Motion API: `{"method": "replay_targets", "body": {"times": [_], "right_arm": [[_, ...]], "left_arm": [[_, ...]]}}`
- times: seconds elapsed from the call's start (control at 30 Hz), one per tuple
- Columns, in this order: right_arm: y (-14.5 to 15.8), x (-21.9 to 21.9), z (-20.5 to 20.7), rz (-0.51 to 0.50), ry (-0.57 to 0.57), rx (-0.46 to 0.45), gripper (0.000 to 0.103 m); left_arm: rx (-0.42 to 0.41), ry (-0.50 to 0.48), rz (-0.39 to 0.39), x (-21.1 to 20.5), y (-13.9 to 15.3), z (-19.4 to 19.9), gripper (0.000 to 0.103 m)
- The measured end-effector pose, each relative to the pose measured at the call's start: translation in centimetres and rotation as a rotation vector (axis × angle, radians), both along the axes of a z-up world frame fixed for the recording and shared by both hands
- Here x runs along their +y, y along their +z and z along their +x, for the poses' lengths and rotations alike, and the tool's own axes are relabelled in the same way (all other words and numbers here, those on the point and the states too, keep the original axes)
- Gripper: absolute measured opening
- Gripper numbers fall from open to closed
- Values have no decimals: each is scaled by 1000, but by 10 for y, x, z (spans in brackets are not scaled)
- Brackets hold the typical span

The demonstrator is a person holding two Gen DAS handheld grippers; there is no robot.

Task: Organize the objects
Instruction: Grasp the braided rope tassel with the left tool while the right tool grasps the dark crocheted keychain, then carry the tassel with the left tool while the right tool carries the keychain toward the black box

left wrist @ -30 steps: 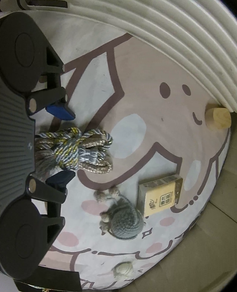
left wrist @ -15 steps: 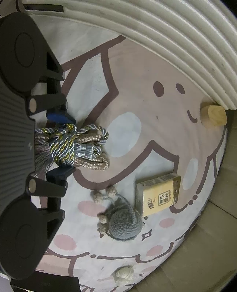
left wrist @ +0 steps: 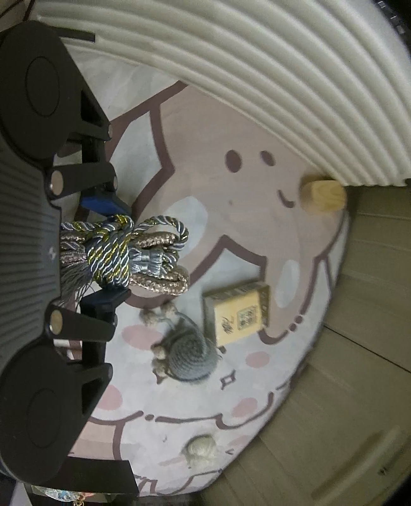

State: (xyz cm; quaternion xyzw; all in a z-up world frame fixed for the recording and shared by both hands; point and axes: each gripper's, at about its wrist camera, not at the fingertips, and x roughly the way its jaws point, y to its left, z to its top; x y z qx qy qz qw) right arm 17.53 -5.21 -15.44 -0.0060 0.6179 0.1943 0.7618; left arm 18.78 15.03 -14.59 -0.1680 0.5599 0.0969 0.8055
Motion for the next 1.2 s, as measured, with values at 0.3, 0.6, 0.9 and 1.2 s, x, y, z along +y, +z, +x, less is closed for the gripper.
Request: {"method": "replay_targets", "body": {"times": [0.3,0.6,0.9,1.2], "right_arm": [[38,-24,0,31,-56,-132,51],[70,-50,-3,37,-112,-252,52],[98,-77,-9,23,-140,-363,52],[113,-105,-10,15,-192,-424,52]], "left_arm": [[-123,-28,43,-7,44,-24,48],[-238,-57,79,-22,82,-45,48],[-311,-87,110,-38,105,-54,48],[-363,-134,137,-63,119,-57,48]]}}
